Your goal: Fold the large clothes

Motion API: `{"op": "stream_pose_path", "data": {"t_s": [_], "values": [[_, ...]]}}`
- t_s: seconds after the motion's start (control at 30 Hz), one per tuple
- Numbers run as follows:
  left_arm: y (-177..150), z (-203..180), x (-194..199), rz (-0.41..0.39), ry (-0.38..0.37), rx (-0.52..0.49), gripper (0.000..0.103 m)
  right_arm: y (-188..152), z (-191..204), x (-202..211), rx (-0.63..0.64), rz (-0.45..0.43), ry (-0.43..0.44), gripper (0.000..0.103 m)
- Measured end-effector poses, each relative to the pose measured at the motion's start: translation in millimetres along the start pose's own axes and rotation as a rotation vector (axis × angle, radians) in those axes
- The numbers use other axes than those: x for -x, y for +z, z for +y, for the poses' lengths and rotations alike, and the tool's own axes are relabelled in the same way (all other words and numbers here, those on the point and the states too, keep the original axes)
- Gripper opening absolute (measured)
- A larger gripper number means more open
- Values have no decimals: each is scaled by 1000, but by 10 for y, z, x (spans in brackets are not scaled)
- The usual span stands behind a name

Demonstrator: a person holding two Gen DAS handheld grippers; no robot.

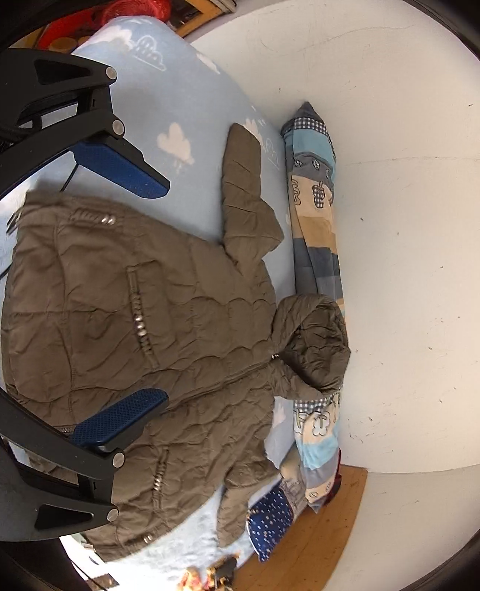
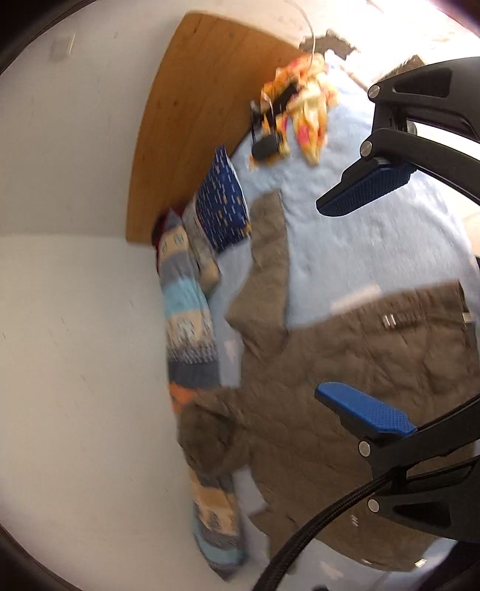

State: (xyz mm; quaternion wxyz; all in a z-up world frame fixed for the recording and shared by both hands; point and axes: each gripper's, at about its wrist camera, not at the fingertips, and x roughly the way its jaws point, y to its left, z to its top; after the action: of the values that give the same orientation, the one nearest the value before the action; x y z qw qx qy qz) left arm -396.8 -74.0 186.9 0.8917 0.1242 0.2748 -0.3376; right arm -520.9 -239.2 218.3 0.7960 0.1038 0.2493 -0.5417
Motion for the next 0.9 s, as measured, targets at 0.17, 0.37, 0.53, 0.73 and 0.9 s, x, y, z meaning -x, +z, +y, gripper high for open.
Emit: {"op": "stream_pose_path", "data": {"t_s": [0.17,0.37,0.53,0.73,0.9], "values": [[-321,-61,-174,50,12,-2,103,-290,615,-147,135,35,61,94],[-467,4,-391,95,32,-15,103,-536,1070,-268,236,77,99,94],[-485,49,-471,118,25,10,103,-503,1119,-389,231,126,111,94],[-493,33,-488,120,28,-8,103,-516,1115,-437,230,151,126,94],[-495,40,-521,131,34,-1,103,-530,1115,-422,226,155,134,94]]}}
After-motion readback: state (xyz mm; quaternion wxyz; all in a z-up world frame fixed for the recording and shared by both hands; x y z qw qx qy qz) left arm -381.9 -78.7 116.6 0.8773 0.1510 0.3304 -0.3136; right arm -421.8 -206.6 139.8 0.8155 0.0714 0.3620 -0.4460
